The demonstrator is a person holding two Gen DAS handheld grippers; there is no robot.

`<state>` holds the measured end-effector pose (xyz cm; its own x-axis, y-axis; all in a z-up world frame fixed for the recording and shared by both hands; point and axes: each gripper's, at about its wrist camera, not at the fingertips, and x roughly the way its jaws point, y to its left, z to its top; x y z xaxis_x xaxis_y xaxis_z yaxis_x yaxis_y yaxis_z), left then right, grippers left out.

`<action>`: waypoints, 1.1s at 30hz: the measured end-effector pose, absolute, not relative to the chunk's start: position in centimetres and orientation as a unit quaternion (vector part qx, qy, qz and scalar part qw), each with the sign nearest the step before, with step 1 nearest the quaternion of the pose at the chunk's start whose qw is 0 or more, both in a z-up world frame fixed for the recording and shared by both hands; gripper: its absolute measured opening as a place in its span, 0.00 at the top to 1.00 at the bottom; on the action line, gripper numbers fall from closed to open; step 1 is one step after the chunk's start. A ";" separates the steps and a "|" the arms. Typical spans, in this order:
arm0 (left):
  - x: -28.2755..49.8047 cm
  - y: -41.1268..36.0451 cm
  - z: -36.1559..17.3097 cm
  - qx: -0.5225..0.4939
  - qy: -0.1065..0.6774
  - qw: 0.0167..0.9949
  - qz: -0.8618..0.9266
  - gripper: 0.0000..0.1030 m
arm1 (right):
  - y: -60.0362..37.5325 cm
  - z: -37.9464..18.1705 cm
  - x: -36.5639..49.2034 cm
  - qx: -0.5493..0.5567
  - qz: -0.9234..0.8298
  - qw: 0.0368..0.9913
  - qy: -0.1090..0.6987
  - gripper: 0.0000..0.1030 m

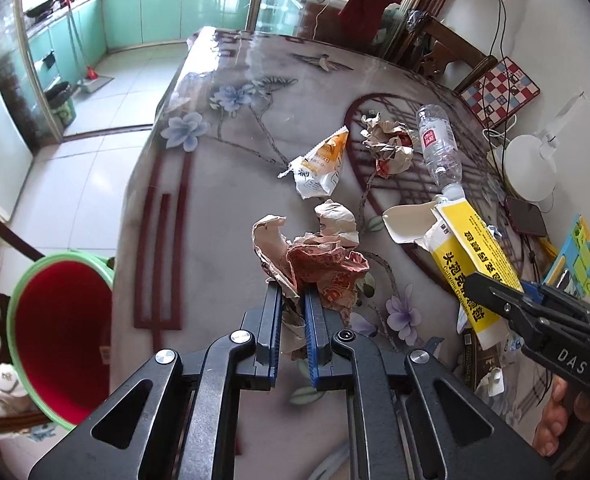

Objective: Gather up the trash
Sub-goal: 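Carry both items over the red bin and open both grippers to drop them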

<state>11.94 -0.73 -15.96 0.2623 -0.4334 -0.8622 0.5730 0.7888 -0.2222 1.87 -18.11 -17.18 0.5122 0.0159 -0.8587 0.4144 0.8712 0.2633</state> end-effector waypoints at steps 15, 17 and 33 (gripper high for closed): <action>12.3 3.3 -13.8 0.042 0.502 0.808 -0.307 0.90 | -14.0 -14.4 3.6 0.206 -0.083 0.859 0.461 0.62; 12.6 4.2 -13.8 0.040 0.502 0.811 -0.299 0.90 | -13.1 -14.2 4.1 0.201 -0.074 0.861 0.460 0.62; 15.4 14.5 -16.0 0.028 0.521 0.834 -0.181 0.90 | -5.3 -13.6 8.7 0.164 0.013 0.868 0.468 0.62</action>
